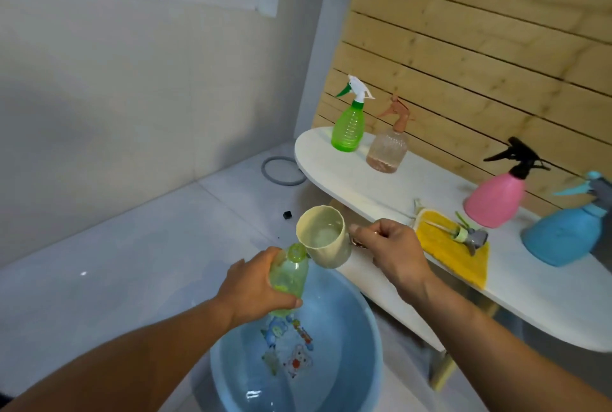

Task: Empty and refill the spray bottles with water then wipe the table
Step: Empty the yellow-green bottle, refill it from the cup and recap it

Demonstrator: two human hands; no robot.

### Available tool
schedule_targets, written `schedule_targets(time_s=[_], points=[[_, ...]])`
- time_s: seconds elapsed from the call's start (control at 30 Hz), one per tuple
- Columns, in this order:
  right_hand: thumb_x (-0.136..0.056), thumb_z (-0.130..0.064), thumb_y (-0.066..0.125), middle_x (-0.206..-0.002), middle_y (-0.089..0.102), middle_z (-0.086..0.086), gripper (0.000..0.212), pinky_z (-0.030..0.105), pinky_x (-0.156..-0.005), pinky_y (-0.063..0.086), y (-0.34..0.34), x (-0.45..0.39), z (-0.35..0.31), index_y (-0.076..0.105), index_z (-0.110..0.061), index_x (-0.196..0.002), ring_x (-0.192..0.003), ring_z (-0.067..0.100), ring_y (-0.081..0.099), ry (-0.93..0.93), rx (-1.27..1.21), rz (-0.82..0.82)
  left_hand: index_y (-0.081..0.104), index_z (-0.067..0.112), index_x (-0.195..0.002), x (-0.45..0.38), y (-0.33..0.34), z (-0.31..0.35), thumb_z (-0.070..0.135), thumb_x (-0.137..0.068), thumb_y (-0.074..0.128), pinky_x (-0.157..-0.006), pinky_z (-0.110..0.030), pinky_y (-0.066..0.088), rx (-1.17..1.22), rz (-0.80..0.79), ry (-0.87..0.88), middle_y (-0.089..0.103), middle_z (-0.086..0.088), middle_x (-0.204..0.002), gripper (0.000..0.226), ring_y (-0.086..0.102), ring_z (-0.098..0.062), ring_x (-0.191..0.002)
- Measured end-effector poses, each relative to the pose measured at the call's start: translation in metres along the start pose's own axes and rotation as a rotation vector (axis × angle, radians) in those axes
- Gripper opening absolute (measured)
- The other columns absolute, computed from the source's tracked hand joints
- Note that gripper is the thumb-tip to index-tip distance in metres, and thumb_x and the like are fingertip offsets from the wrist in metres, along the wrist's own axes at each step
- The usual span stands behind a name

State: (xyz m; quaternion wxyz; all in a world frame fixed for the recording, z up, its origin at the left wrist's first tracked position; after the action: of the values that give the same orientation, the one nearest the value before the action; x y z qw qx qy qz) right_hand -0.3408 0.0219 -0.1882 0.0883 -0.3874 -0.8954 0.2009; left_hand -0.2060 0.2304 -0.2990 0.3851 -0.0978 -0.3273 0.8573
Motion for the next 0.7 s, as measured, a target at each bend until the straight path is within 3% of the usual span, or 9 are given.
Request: schedule_targets(time_s=[0.23, 0.7], points=[[-0.082, -0.043, 0.081, -0.055, 0.053, -0.01, 0.037, 0.014, -0.045, 0.033, -0.012, 0.001, -0.032, 0.067, -0.009, -0.073, -0.049, 0.004, 0.041, -0.178, 0.139, 0.043, 0.051, 0.042, -0.128, 0.001, -0.013, 0.012, 0.078, -0.047, 0.079, -0.101, -0.042, 0.051, 0.001, 0.002, 0.009, 0.066, 0.019, -0.115, 0.093, 0.062, -0.019, -0.112], [-0.083, -0.041, 0.079, -0.055, 0.056, -0.012, 0.029, 0.027, -0.055, 0.039, -0.024, 0.018, -0.063, 0.065, -0.018, -0.07, -0.053, 0.006, 0.046, -0.278, 0.3, 0.081, 0.052, 0.042, -0.126, 0.004, -0.018, 0.026, 0.077, -0.048, 0.08, -0.1, -0.041, 0.053, -0.02, 0.001, 0.027, 0.067, 0.019, -0.114, 0.09, 0.061, -0.018, -0.113]])
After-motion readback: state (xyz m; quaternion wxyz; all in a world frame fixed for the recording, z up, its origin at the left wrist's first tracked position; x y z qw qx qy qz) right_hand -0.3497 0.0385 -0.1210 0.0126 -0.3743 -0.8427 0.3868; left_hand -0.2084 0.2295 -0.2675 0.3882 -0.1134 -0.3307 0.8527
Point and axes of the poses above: each hand's wrist, its own x-axis away from the middle knuckle, its own y-axis out of the palm, z = x × y, the point moved 2 cm from there along -x, towards the middle knuckle
